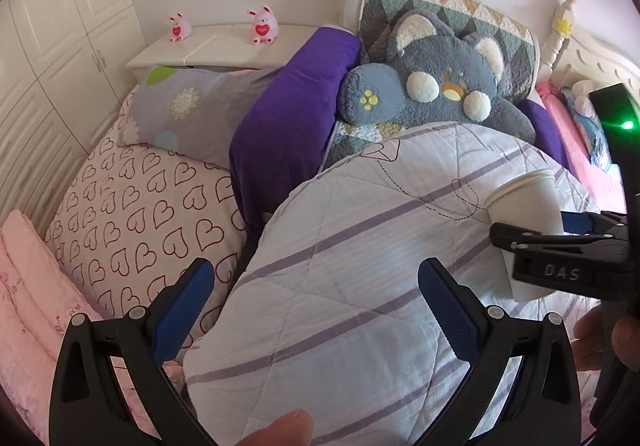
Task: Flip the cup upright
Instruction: 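Lower the white cup and release it from the right gripper, then grasp the white cup with the left gripper and lift it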
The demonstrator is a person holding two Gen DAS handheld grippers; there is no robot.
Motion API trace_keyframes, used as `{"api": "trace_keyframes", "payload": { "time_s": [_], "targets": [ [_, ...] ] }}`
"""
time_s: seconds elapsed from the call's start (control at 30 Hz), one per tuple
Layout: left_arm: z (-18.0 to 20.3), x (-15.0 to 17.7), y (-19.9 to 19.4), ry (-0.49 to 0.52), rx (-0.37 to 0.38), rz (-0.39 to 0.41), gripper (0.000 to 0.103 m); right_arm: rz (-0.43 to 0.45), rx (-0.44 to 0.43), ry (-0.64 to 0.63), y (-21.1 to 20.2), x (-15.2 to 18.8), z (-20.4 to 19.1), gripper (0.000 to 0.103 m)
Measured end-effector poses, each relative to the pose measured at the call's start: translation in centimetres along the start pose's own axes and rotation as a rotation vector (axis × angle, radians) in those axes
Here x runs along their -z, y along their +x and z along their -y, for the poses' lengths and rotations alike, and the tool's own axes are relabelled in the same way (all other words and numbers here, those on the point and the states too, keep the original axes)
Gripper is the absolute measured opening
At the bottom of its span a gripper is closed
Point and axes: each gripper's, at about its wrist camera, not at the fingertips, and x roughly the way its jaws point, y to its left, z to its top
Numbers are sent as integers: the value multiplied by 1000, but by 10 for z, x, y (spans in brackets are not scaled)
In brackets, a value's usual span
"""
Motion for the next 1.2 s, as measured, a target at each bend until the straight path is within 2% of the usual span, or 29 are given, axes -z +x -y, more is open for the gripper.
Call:
{"api": "trace_keyframes", "payload": {
  "time_s": [0.17, 0.33, 0.73, 0.97, 1.2],
  "targets": [
    [0, 4, -24, 2, 0, 20, 103, 61, -3, 20, -31, 10, 6, 83],
    [6, 14, -52, 16, -7, 53, 103, 133, -5, 51, -66, 34, 14, 83],
    [51, 48, -104, 96, -19, 93, 103, 274, 12, 168, -121, 128, 45, 83],
    [82, 55, -114, 133, -27, 107, 103, 321, 26, 204, -137, 150, 70, 83],
    [108, 47, -110, 157, -45, 111, 103, 334, 19, 196, -135, 147, 87, 83]
  ]
}}
